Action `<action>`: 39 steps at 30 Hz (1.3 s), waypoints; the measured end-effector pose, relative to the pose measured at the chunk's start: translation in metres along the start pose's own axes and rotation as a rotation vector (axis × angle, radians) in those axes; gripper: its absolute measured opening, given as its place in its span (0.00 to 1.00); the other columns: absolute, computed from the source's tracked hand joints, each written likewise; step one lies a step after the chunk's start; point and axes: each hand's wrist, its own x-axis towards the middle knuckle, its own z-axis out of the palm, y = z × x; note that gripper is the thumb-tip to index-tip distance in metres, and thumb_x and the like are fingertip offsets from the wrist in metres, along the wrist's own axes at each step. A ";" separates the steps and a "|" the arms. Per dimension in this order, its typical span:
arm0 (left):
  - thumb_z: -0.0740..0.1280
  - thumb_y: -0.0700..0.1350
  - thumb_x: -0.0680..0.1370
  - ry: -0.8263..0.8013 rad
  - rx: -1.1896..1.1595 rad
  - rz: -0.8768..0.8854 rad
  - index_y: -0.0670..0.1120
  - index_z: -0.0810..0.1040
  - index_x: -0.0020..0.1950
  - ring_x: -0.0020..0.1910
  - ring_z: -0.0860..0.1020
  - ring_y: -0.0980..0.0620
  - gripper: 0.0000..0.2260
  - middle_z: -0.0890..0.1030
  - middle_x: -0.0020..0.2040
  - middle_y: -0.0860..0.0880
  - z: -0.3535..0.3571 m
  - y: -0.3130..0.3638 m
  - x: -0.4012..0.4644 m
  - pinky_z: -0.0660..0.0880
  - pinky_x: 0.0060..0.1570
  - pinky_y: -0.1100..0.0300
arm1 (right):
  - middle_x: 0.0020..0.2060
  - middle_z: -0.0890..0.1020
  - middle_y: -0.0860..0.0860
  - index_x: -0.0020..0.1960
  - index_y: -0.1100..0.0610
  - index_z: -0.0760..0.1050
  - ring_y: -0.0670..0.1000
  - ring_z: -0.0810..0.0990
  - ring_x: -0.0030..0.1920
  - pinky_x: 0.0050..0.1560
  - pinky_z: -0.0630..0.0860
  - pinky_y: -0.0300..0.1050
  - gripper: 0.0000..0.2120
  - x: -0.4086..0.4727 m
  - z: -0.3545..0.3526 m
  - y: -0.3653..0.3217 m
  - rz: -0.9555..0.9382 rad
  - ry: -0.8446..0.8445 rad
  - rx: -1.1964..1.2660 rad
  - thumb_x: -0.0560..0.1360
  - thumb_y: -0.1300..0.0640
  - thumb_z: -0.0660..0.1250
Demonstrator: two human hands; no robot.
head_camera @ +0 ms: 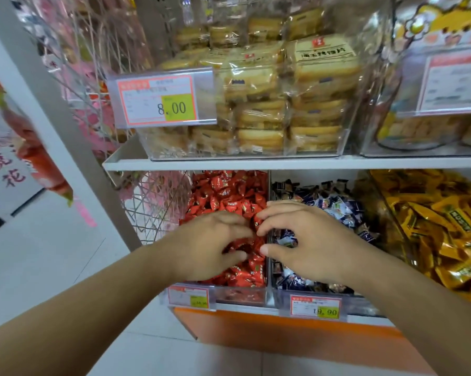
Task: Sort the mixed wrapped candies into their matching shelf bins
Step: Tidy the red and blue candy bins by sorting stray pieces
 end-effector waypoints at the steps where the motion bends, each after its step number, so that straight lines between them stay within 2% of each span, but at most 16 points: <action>1: 0.63 0.62 0.81 -0.061 -0.052 0.000 0.60 0.71 0.75 0.75 0.62 0.57 0.22 0.67 0.75 0.60 0.007 0.003 0.005 0.63 0.75 0.54 | 0.70 0.73 0.33 0.60 0.41 0.82 0.34 0.61 0.75 0.78 0.56 0.40 0.11 0.000 0.000 0.001 -0.002 0.006 0.003 0.78 0.43 0.72; 3: 0.60 0.67 0.80 -0.232 -0.006 -0.061 0.65 0.63 0.77 0.82 0.52 0.50 0.26 0.56 0.80 0.61 0.019 0.003 0.013 0.55 0.79 0.45 | 0.69 0.74 0.32 0.59 0.41 0.82 0.32 0.60 0.74 0.72 0.53 0.30 0.10 0.001 0.001 0.002 -0.006 0.008 0.009 0.78 0.43 0.72; 4: 0.59 0.68 0.80 -0.287 0.064 -0.085 0.67 0.61 0.78 0.82 0.48 0.48 0.26 0.53 0.81 0.61 0.024 0.000 0.015 0.52 0.79 0.41 | 0.68 0.74 0.32 0.58 0.42 0.83 0.32 0.60 0.73 0.68 0.51 0.26 0.10 0.001 0.000 0.003 -0.007 0.006 0.013 0.78 0.43 0.72; 5: 0.60 0.68 0.80 -0.300 0.120 -0.086 0.68 0.61 0.77 0.82 0.49 0.46 0.26 0.54 0.81 0.61 0.026 -0.004 0.016 0.53 0.79 0.40 | 0.68 0.74 0.32 0.57 0.42 0.83 0.31 0.60 0.73 0.65 0.50 0.23 0.10 0.001 0.000 0.003 -0.008 0.005 0.015 0.78 0.43 0.72; 8: 0.62 0.65 0.79 -0.222 0.225 -0.013 0.65 0.70 0.71 0.74 0.64 0.51 0.20 0.64 0.74 0.60 0.022 -0.017 0.017 0.65 0.71 0.43 | 0.67 0.74 0.32 0.57 0.42 0.83 0.32 0.61 0.73 0.66 0.50 0.26 0.10 0.002 0.001 0.006 -0.010 0.010 0.024 0.77 0.43 0.73; 9: 0.63 0.63 0.79 -0.213 0.250 -0.008 0.65 0.72 0.70 0.72 0.66 0.52 0.19 0.66 0.72 0.60 0.019 -0.021 0.015 0.67 0.70 0.44 | 0.67 0.74 0.32 0.57 0.42 0.83 0.32 0.61 0.73 0.67 0.51 0.28 0.10 0.002 0.000 0.007 -0.009 0.009 0.029 0.77 0.43 0.73; 12: 0.65 0.57 0.80 -0.208 0.263 -0.032 0.63 0.75 0.69 0.70 0.70 0.54 0.17 0.72 0.69 0.60 0.012 -0.031 0.009 0.65 0.72 0.51 | 0.68 0.74 0.32 0.57 0.42 0.83 0.32 0.61 0.73 0.66 0.50 0.25 0.10 0.002 -0.001 0.007 -0.016 0.000 0.037 0.77 0.43 0.73; 15: 0.64 0.58 0.81 -0.182 0.241 -0.002 0.61 0.78 0.66 0.70 0.70 0.57 0.15 0.77 0.66 0.62 0.007 -0.033 0.003 0.64 0.72 0.52 | 0.68 0.74 0.32 0.57 0.42 0.83 0.31 0.61 0.72 0.63 0.49 0.22 0.09 0.002 -0.002 0.007 -0.015 -0.003 0.039 0.77 0.43 0.73; 18: 0.63 0.58 0.82 -0.229 0.213 -0.004 0.61 0.78 0.67 0.75 0.65 0.58 0.15 0.76 0.68 0.64 0.003 -0.033 -0.003 0.58 0.76 0.53 | 0.67 0.75 0.32 0.57 0.42 0.84 0.31 0.62 0.71 0.63 0.49 0.22 0.09 0.002 -0.003 0.006 -0.012 -0.011 0.046 0.78 0.43 0.73; 21: 0.60 0.58 0.84 -0.341 0.180 -0.050 0.65 0.74 0.70 0.81 0.52 0.58 0.15 0.70 0.74 0.66 -0.003 -0.031 -0.009 0.46 0.80 0.52 | 0.66 0.75 0.32 0.57 0.43 0.84 0.31 0.62 0.71 0.61 0.49 0.20 0.10 0.002 -0.003 0.004 -0.011 -0.014 0.046 0.77 0.43 0.73; 24: 0.59 0.59 0.84 -0.419 0.064 -0.075 0.70 0.70 0.71 0.81 0.47 0.59 0.16 0.61 0.79 0.64 -0.010 -0.025 -0.013 0.42 0.80 0.52 | 0.66 0.75 0.32 0.57 0.42 0.84 0.32 0.62 0.72 0.68 0.50 0.27 0.10 0.003 -0.002 0.003 -0.004 -0.006 0.038 0.77 0.43 0.73; 27: 0.62 0.58 0.83 -0.260 -0.088 -0.141 0.71 0.70 0.71 0.78 0.59 0.60 0.17 0.63 0.78 0.64 -0.015 -0.019 -0.011 0.54 0.79 0.57 | 0.67 0.74 0.31 0.58 0.41 0.83 0.32 0.62 0.73 0.71 0.51 0.32 0.10 0.003 -0.002 0.002 0.013 -0.005 0.041 0.77 0.43 0.73; 30: 0.64 0.55 0.83 0.005 -0.091 -0.173 0.62 0.72 0.73 0.71 0.69 0.59 0.18 0.71 0.72 0.59 -0.006 -0.018 0.001 0.66 0.73 0.57 | 0.67 0.74 0.31 0.57 0.41 0.83 0.31 0.61 0.73 0.71 0.51 0.32 0.09 0.003 -0.001 0.001 0.027 -0.005 0.056 0.77 0.43 0.73; 32: 0.65 0.51 0.83 0.128 -0.085 -0.180 0.56 0.75 0.72 0.67 0.72 0.56 0.17 0.76 0.67 0.56 0.007 -0.019 0.015 0.70 0.69 0.56 | 0.67 0.74 0.31 0.57 0.40 0.84 0.31 0.61 0.73 0.72 0.51 0.32 0.09 0.004 0.000 0.001 0.035 0.001 0.063 0.77 0.44 0.74; 36: 0.68 0.50 0.80 0.197 -0.140 -0.270 0.52 0.81 0.64 0.59 0.76 0.52 0.13 0.79 0.57 0.53 0.031 -0.020 0.036 0.74 0.61 0.55 | 0.66 0.75 0.30 0.57 0.40 0.84 0.31 0.61 0.73 0.73 0.51 0.32 0.10 0.004 0.002 0.001 0.042 0.013 0.058 0.76 0.44 0.74; 39: 0.72 0.55 0.77 0.200 -0.041 -0.348 0.54 0.82 0.62 0.60 0.74 0.50 0.15 0.79 0.56 0.53 0.042 -0.022 0.039 0.75 0.61 0.52 | 0.65 0.75 0.29 0.57 0.40 0.83 0.30 0.61 0.72 0.71 0.51 0.30 0.09 0.005 0.004 0.003 0.033 0.019 0.055 0.77 0.44 0.74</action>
